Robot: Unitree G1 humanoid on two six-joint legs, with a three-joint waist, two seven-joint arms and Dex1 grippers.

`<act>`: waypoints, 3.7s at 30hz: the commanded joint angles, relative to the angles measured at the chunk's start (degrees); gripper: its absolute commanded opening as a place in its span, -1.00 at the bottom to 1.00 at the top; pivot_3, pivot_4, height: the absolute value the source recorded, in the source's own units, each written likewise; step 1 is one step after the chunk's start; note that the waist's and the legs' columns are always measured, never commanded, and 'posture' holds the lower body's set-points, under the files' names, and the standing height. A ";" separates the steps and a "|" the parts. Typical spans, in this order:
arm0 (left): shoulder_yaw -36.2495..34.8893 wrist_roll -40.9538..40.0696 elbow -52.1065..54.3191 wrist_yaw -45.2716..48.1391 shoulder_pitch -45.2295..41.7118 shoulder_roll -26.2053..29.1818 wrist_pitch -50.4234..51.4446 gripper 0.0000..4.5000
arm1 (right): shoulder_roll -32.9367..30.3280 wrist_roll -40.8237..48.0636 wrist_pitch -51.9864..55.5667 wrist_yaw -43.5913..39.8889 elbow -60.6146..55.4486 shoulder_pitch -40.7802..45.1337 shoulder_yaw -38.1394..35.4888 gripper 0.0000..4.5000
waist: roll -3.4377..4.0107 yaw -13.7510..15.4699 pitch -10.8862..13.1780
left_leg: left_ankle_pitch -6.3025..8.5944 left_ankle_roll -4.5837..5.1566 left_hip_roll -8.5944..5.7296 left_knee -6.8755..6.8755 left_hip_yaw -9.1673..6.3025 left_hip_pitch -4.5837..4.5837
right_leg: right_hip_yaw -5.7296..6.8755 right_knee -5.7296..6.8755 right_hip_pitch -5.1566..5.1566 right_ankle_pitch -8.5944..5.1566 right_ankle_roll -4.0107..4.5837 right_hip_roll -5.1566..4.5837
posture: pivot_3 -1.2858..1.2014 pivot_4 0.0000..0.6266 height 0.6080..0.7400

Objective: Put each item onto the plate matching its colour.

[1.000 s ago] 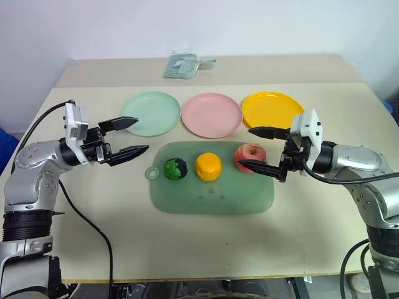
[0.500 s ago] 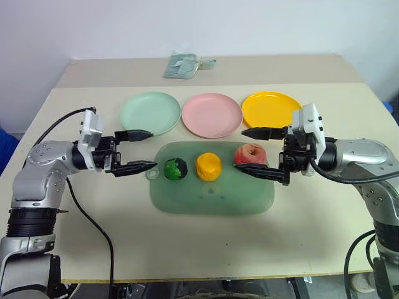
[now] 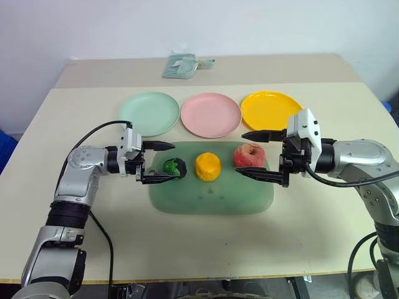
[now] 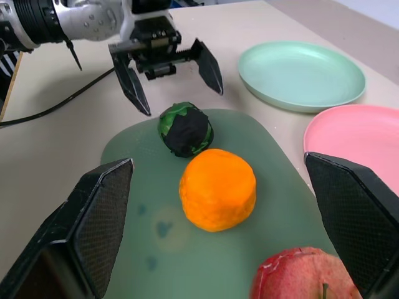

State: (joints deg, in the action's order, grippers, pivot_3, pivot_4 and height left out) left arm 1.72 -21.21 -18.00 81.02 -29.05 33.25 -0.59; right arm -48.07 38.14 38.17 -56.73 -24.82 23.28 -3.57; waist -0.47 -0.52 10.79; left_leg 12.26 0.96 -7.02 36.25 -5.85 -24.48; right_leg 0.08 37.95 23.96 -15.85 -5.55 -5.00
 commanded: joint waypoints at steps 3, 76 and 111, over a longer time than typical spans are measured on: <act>2.48 5.23 -5.33 -1.27 -2.22 -1.68 -7.30 1.00 | 0.25 -1.66 -2.50 0.56 -0.60 0.98 -0.61 0.99 | 0.00 0.15 0.00 | 0.00 0.00 0.00 0.01 0.00 0.00 | 0.00 0.00 -0.01 0.00 0.00 0.00 | 0.03 -0.52 0.97; -12.79 -14.97 14.62 -1.43 5.46 7.32 15.91 0.99 | 11.79 -14.98 -3.77 6.87 5.56 5.82 12.13 1.00 | 0.00 0.38 -0.03 | 0.02 0.00 -0.01 0.74 -0.09 -0.38 | 0.02 0.22 0.26 0.08 0.02 0.10 | 0.03 -0.52 0.97; -10.55 -9.70 5.76 6.54 7.34 10.06 6.85 0.99 | 16.07 -19.44 6.57 6.92 11.29 10.55 19.12 1.00 | 0.00 -0.11 -0.03 | 0.04 0.02 -0.01 0.64 -0.08 -0.38 | 0.02 0.20 0.27 0.08 0.02 0.09 | 0.03 -0.52 0.97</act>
State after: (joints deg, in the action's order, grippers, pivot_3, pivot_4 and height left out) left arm -7.77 -30.67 -12.62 87.26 -22.01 43.15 7.26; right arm -32.37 17.74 44.69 -49.53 -12.56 32.87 17.07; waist -0.47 -0.63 10.76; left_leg 12.30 0.98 -7.03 36.89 -5.93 -24.86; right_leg 0.10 38.15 24.23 -15.77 -5.53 -4.92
